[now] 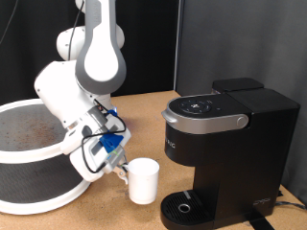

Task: Make a cup of coffee with the keurig machine

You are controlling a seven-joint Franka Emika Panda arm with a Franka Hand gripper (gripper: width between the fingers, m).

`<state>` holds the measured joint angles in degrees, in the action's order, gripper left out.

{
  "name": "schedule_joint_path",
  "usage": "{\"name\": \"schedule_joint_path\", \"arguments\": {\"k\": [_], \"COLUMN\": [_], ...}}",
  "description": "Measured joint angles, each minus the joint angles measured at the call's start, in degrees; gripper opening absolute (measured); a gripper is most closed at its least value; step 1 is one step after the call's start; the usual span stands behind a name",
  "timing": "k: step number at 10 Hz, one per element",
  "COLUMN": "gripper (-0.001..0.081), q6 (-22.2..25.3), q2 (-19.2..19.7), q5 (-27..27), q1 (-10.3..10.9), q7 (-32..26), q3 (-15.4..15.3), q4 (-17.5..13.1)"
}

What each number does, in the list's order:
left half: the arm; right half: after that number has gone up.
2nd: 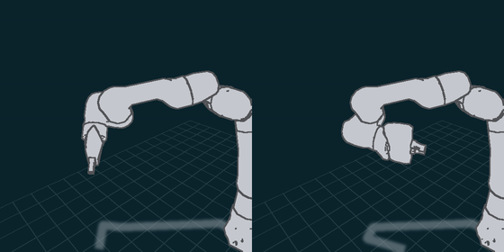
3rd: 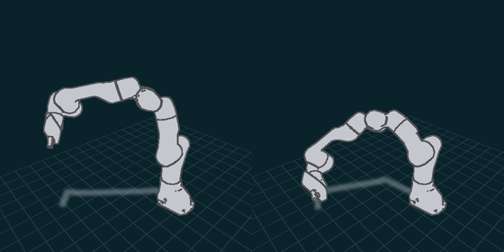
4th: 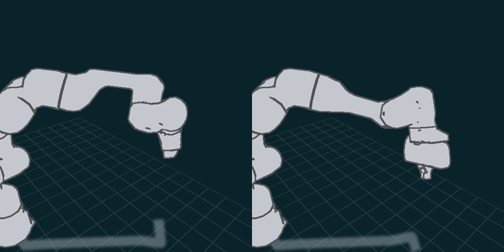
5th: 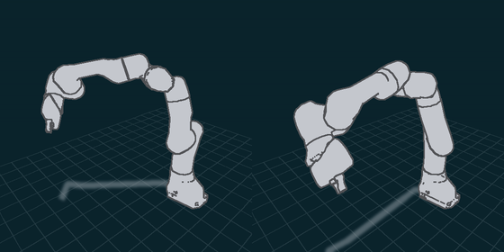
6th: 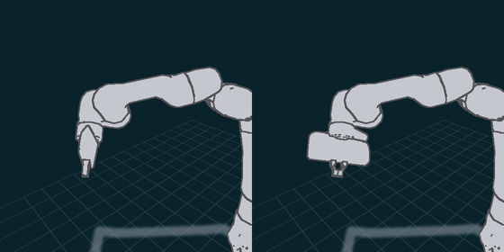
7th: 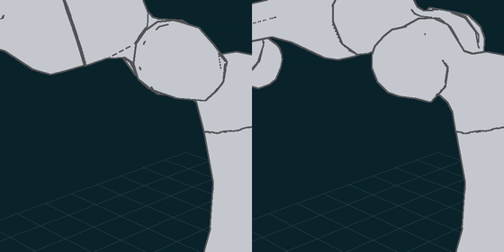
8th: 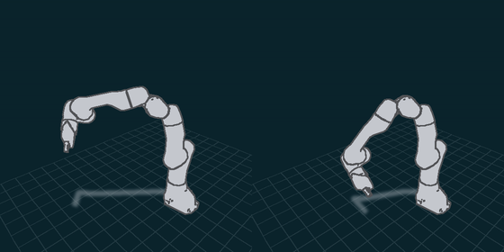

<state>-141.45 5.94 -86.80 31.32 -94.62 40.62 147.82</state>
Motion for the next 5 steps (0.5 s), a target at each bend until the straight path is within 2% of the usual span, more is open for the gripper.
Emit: {"name": "schedule_joint_path", "arguments": {"k": [5], "gripper": [0.0071], "q6": [0.18], "q2": [4.66], "q5": [-7.06], "q1": [0.56], "q7": [-2.16], "q3": [-5.28], "q4": [-2.72]}}
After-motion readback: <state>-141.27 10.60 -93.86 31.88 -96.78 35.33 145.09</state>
